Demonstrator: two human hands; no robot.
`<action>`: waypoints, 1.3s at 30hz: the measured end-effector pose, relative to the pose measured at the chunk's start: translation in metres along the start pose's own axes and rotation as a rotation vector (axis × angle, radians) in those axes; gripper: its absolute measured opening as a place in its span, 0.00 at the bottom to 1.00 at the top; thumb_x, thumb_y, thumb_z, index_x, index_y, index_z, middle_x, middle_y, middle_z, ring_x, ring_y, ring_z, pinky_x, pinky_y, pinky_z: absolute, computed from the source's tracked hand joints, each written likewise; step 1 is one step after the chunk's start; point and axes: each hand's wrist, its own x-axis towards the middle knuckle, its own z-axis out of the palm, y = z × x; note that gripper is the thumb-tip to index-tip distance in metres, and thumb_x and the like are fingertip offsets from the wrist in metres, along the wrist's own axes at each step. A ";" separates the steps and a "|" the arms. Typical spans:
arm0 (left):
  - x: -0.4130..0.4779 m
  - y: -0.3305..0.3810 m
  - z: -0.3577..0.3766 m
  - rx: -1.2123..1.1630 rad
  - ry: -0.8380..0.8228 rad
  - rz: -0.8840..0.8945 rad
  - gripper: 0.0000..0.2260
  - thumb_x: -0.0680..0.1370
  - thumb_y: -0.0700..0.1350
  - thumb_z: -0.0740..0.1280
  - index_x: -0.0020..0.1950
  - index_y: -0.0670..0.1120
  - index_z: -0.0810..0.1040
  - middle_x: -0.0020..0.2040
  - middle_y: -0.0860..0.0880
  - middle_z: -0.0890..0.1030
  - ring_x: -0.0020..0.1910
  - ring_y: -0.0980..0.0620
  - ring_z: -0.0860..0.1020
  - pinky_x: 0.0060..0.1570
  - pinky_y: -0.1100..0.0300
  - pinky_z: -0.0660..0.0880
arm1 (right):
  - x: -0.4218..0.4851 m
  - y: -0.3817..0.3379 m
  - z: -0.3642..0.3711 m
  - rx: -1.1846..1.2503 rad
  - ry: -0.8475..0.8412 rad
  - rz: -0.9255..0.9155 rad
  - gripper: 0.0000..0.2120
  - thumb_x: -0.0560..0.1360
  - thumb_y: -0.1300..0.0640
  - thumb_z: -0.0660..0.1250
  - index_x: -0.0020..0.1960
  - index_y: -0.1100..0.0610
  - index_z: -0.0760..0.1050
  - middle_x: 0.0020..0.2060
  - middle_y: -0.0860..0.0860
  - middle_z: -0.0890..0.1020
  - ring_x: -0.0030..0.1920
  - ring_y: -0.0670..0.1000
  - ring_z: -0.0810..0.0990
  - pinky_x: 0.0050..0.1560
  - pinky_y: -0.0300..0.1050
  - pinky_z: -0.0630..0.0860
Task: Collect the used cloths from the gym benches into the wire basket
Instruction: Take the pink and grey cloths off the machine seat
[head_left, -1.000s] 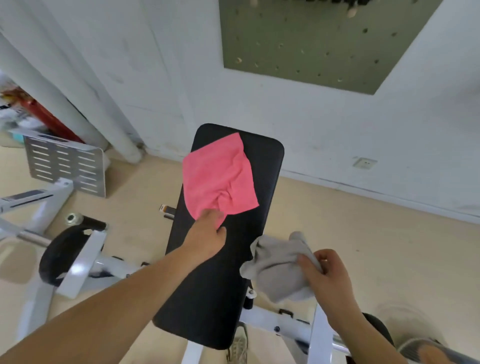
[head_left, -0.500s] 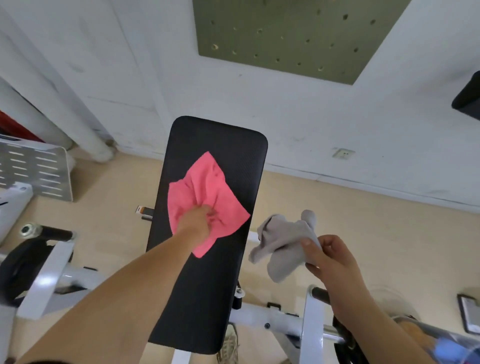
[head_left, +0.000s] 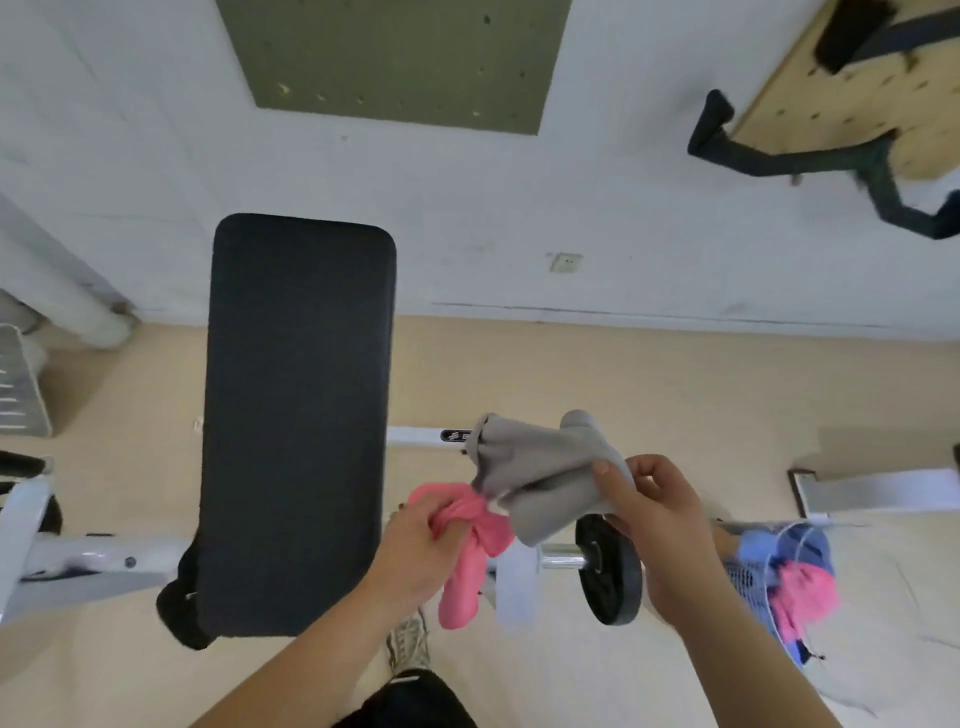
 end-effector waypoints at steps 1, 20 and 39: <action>-0.010 0.008 0.020 0.007 -0.027 0.036 0.11 0.79 0.42 0.65 0.55 0.57 0.81 0.52 0.55 0.83 0.50 0.58 0.82 0.50 0.63 0.79 | -0.010 0.005 -0.022 0.013 0.037 -0.007 0.18 0.73 0.48 0.77 0.48 0.60 0.75 0.38 0.63 0.80 0.41 0.56 0.76 0.45 0.57 0.74; -0.139 0.113 0.493 0.194 -0.279 0.140 0.03 0.79 0.40 0.67 0.49 0.46 0.80 0.46 0.43 0.84 0.40 0.50 0.82 0.35 0.58 0.82 | -0.198 0.166 -0.494 0.169 0.470 0.052 0.21 0.67 0.43 0.74 0.48 0.59 0.76 0.43 0.60 0.84 0.37 0.47 0.78 0.38 0.40 0.72; 0.027 0.160 0.746 0.582 -0.458 -0.005 0.05 0.71 0.41 0.68 0.44 0.50 0.76 0.49 0.42 0.84 0.50 0.41 0.82 0.50 0.51 0.79 | -0.012 0.199 -0.688 0.087 0.492 0.260 0.10 0.77 0.57 0.73 0.49 0.63 0.77 0.42 0.55 0.82 0.39 0.48 0.78 0.36 0.36 0.73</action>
